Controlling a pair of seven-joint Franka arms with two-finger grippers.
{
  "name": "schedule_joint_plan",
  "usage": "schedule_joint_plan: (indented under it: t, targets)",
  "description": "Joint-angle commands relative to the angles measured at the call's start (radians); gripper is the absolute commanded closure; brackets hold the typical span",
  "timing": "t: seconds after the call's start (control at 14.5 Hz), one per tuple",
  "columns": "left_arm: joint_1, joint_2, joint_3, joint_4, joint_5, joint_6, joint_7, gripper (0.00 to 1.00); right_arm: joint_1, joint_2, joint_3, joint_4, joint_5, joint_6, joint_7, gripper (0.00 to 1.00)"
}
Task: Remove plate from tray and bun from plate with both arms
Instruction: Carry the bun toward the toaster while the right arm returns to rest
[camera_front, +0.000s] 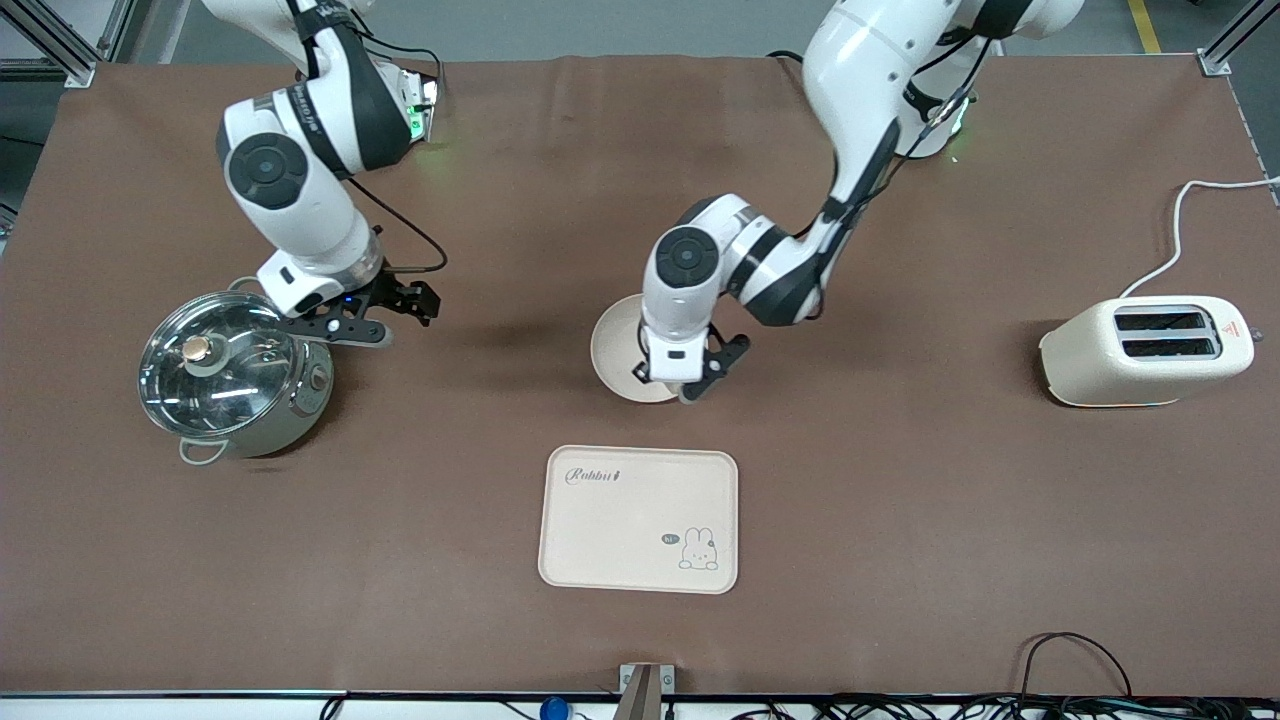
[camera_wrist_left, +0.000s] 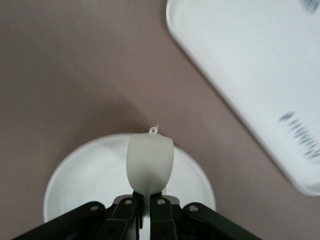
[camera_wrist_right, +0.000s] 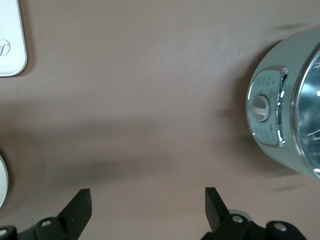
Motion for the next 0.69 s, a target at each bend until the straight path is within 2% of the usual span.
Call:
schedule_joint_plan:
  t: [0.0,0.21,0.48,0.62]
  targets:
    - [0.137,-0.086,-0.002,-0.030,0.017,-0.058,0.068,0.96,-0.067,-0.052,0.008,-0.014,0.062,-0.041,-0.125,0.00]
    - [0.295,-0.065,-0.002,-0.041,0.027,-0.089,0.211,0.96,-0.125,-0.085,-0.016,0.004,0.110,-0.084,-0.229,0.00]
    - [0.471,0.010,-0.005,-0.053,0.040,-0.087,0.379,0.94,-0.128,-0.085,-0.119,0.163,0.115,-0.254,-0.341,0.00]
    - [0.501,0.044,-0.007,-0.055,0.040,-0.086,0.407,0.89,-0.128,-0.083,-0.153,0.235,0.113,-0.285,-0.369,0.00]
